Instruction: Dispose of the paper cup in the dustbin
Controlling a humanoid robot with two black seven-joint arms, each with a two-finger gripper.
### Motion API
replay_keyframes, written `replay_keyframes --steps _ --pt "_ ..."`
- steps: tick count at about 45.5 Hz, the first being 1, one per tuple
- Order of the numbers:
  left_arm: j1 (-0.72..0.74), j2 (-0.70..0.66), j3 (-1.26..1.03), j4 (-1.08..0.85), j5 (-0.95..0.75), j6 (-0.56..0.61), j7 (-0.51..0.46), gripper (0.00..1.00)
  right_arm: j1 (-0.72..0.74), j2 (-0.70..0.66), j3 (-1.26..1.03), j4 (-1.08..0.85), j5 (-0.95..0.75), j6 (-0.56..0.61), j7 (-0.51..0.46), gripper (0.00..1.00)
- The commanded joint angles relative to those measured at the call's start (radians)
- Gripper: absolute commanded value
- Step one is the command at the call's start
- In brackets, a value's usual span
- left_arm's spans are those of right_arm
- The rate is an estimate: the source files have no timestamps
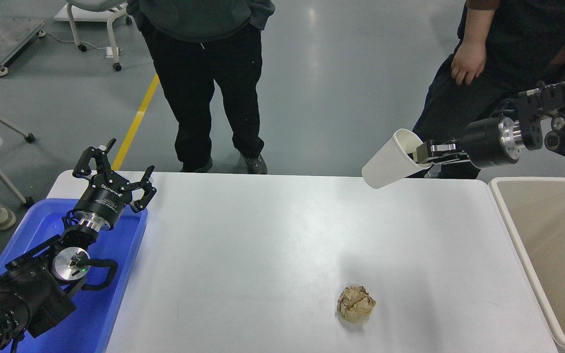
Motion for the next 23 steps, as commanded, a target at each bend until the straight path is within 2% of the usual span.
replay_keyframes --steps 1,15,23 --pt "0.000 0.000 0.000 0.000 0.001 0.001 0.000 1.00 -0.050 -0.049 0.014 -0.092 0.055 0.011 0.000 0.00" --pt "0.000 0.000 0.000 0.000 -0.001 -0.001 0.000 1.00 -0.110 -0.183 0.014 -0.220 0.173 0.013 0.000 0.00" --pt "0.000 0.000 0.000 0.000 -0.001 -0.001 0.000 1.00 -0.214 -0.217 0.015 -0.382 0.258 0.013 -0.001 0.00"
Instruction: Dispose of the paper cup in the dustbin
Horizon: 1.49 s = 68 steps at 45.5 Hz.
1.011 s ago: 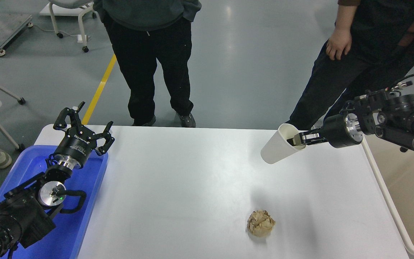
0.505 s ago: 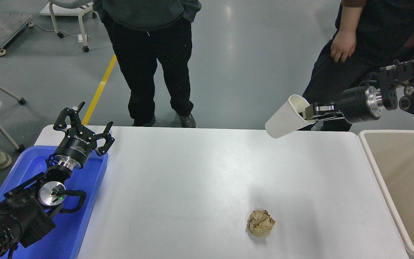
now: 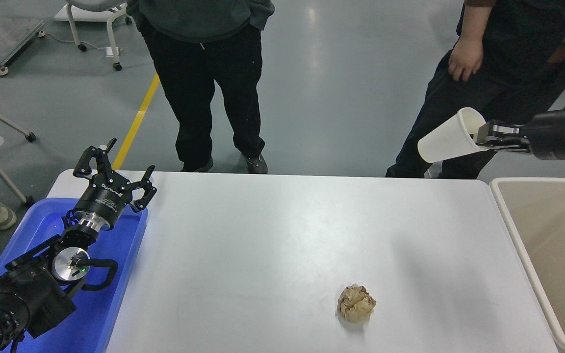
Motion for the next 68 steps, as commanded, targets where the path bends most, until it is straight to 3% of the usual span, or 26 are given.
replay_keyframes --steps 1,12,19,34,43,68 --pt "0.000 0.000 0.000 -0.001 -0.001 0.000 0.000 1.00 -0.126 -0.058 0.001 -0.199 0.120 0.001 -0.001 0.00" --pt "0.000 0.000 0.000 -0.001 -0.001 0.001 0.000 1.00 -0.355 0.001 0.002 -0.514 0.276 -0.006 -0.014 0.00" --pt "0.000 0.000 0.000 -0.001 -0.001 0.000 0.000 1.00 -0.432 0.017 0.038 -0.580 0.328 -0.013 -0.041 0.00" --pt "0.000 0.000 0.000 -0.001 -0.001 0.000 0.000 1.00 -0.510 0.040 0.117 -0.623 0.338 -0.092 -0.395 0.00" --pt "0.000 0.000 0.000 -0.001 -0.001 0.001 -0.001 1.00 -0.538 0.072 0.130 -0.623 0.338 -0.157 -0.517 0.00" --pt "0.000 0.000 0.000 -0.001 -0.001 0.000 0.000 1.00 -0.714 0.274 0.248 -0.624 0.339 -0.336 -0.547 0.00"
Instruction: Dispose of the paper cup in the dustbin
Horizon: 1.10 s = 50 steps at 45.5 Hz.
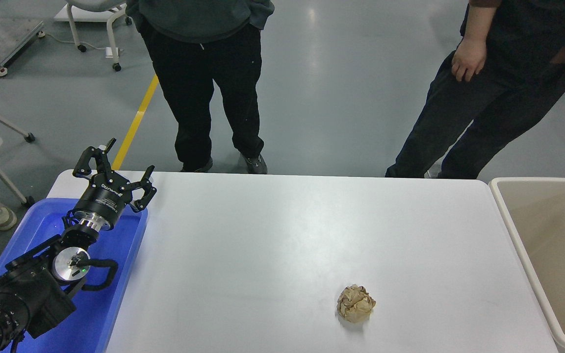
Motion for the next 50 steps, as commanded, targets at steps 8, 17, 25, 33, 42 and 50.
replay_keyframes --steps 8,17,25,33,42,50 --pt "0.000 0.000 0.000 0.000 0.001 -0.001 0.000 1.00 -0.120 0.148 0.120 -0.002 0.001 -0.121 -0.034 0.00" --pt "0.000 0.000 0.000 0.000 -0.001 0.001 0.000 1.00 -0.142 0.161 0.157 0.000 0.001 -0.122 -0.034 0.00" --pt "0.000 0.000 0.000 0.001 -0.001 -0.001 0.000 1.00 -0.142 0.161 0.157 0.000 0.001 -0.122 -0.034 0.00" --pt "0.000 0.000 0.000 0.000 -0.001 0.001 -0.001 1.00 -0.142 0.161 0.157 0.000 0.001 -0.122 -0.031 0.00" --pt "0.000 0.000 0.000 0.000 0.001 -0.001 0.000 1.00 -0.143 0.161 0.157 0.000 0.001 -0.182 -0.031 0.19" --pt "0.000 0.000 0.000 0.000 -0.001 -0.001 0.000 1.00 -0.142 0.162 0.158 0.004 0.001 -0.285 -0.030 0.77"
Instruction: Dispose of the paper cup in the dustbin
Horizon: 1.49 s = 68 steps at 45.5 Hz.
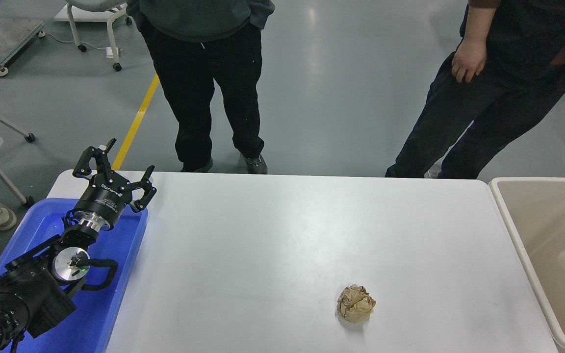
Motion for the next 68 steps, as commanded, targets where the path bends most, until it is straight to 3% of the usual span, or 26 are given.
replay_keyframes --steps 1,12,25,38,62,68 --pt "0.000 0.000 0.000 0.000 -0.001 0.001 0.000 1.00 0.000 0.003 0.003 0.004 0.000 -0.105 0.001 0.79" --pt "0.000 0.000 0.000 0.000 -0.001 0.000 0.000 1.00 0.018 0.001 0.006 0.013 0.001 -0.118 0.003 0.99" --pt "0.000 0.000 0.000 0.000 -0.001 0.000 -0.001 1.00 0.119 -0.024 0.102 0.047 0.001 -0.109 0.007 0.99" --pt "0.000 0.000 0.000 0.000 0.001 0.000 -0.001 1.00 0.216 -0.043 0.444 0.108 0.001 -0.118 0.012 0.99" --pt "0.000 0.000 0.000 0.001 -0.001 0.000 -0.001 1.00 0.248 -0.192 0.895 0.562 0.001 -0.113 0.016 0.99" --pt "0.000 0.000 0.000 0.000 -0.001 0.001 0.000 1.00 0.233 -0.186 0.981 0.639 0.001 -0.110 0.070 0.99"
